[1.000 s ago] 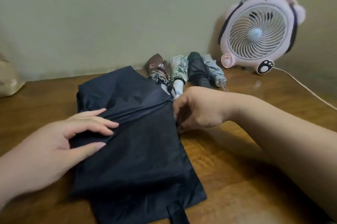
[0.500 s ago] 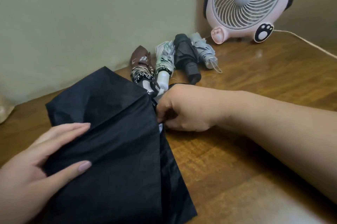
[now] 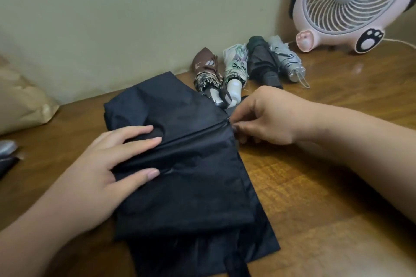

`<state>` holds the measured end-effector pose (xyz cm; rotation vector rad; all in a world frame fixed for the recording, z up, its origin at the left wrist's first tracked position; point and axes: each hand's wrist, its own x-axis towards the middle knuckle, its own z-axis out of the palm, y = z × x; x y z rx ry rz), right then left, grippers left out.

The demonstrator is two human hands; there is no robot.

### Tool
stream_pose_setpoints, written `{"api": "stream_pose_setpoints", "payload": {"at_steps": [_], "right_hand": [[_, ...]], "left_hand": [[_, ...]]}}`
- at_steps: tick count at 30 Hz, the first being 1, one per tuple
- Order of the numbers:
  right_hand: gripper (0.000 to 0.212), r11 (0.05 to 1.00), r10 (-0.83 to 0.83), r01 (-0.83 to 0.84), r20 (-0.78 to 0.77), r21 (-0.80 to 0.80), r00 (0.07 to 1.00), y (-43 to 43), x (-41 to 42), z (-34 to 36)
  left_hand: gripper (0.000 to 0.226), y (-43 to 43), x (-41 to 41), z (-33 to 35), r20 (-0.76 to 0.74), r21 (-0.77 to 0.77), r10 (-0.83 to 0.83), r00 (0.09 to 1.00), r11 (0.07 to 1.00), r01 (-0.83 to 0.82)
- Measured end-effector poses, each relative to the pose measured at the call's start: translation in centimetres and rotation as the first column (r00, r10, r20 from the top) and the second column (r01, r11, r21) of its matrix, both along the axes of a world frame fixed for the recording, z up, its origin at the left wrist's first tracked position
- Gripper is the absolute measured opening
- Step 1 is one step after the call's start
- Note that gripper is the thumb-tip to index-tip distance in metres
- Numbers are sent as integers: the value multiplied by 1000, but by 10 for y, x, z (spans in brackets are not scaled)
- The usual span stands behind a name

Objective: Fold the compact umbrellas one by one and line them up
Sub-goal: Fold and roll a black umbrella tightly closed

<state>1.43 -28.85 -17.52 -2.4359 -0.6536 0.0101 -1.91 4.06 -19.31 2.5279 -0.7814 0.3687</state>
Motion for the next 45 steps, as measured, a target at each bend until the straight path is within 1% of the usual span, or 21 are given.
{"api": "stream_pose_setpoints", "payload": {"at_steps": [4, 8, 10, 12, 14, 16, 18, 20, 22, 24, 26, 29, 31, 34, 37, 39, 40, 41, 42, 43, 45], "right_hand": [[32, 992, -101, 106, 85, -62, 991, 8, 5, -6], [22, 971, -197, 215, 151, -108, 969, 11, 7, -11], [12, 967, -205, 227, 171, -116, 964, 10, 5, -6], [10, 970, -215, 234, 211, -69, 954, 10, -1, -2], [11, 965, -261, 249, 318, 78, 912, 12, -7, -3], [10, 957, -284, 212, 485, 199, 827, 20, -13, -3], [17, 976, -218, 160, 634, 149, 742, 32, -12, -2], [37, 992, -95, 124, 700, 9, 708, 45, -3, 1], [50, 990, -9, 103, 673, -100, 739, 61, 12, 5], [54, 970, 70, 95, 631, -224, 773, 75, 28, -1], [57, 947, 125, 76, 576, -311, 808, 80, 39, -13], [65, 944, 133, 63, 550, -323, 824, 77, 43, -25], [70, 936, 157, 52, 547, -347, 822, 76, 43, -25], [82, 917, 199, 36, 534, -397, 822, 77, 43, -25], [89, 911, 148, 85, 511, -404, 847, 80, 43, -25], [90, 906, 116, 120, 512, -405, 851, 84, 42, -25], [89, 903, 104, 137, 515, -407, 851, 85, 41, -24], [89, 898, 96, 151, 520, -412, 849, 87, 40, -24], [88, 896, 91, 162, 527, -414, 845, 88, 39, -23], [87, 896, 86, 169, 535, -410, 840, 88, 38, -24], [86, 899, 86, 172, 547, -403, 833, 89, 38, -25]], "left_hand": [[42, -7, 3, 5, -21, 2, 59, 998, 998, -59], [45, -14, 2, 4, -10, -2, 98, 995, 995, -98], [52, -14, 0, 5, -30, 13, 103, 994, 995, -103], [60, -14, -3, 8, -74, 34, 100, 992, 995, -98], [68, -13, -5, 10, -106, 70, 101, 989, 993, -94], [73, -13, -6, 12, -116, 109, 106, 988, 990, -94], [75, -13, -7, 13, -119, 128, 107, 987, 988, -92], [77, -12, -8, 13, -113, 141, 102, 988, 986, -86], [79, -10, -8, 13, -112, 176, 93, 989, 982, -72], [79, -9, -9, 13, -131, 203, 84, 988, 978, -56], [70, -6, -10, 15, -174, 174, 61, 983, 984, -30], [45, 4, -14, 22, -230, 20, 14, 973, 1000, -9], [36, 12, -16, 26, -256, -34, 13, 967, 999, -22], [33, 14, -18, 28, -225, 15, 15, 974, 1000, -12], [31, 14, -22, 30, -157, 47, 53, 986, 998, -46], [21, 14, -29, 36, -73, -38, 122, 990, 991, -125], [13, 14, -35, 44, -40, -112, 197, 980, 973, -200], [5, 15, -42, 53, -51, -190, 287, 957, 938, -291], [5, 17, -48, 61, -94, -239, 380, 920, 889, -392], [10, 19, -56, 68, -167, -230, 452, 876, 846, -481], [16, 24, -73, 71, -361, -102, 503, 785, 815, -570]]}}
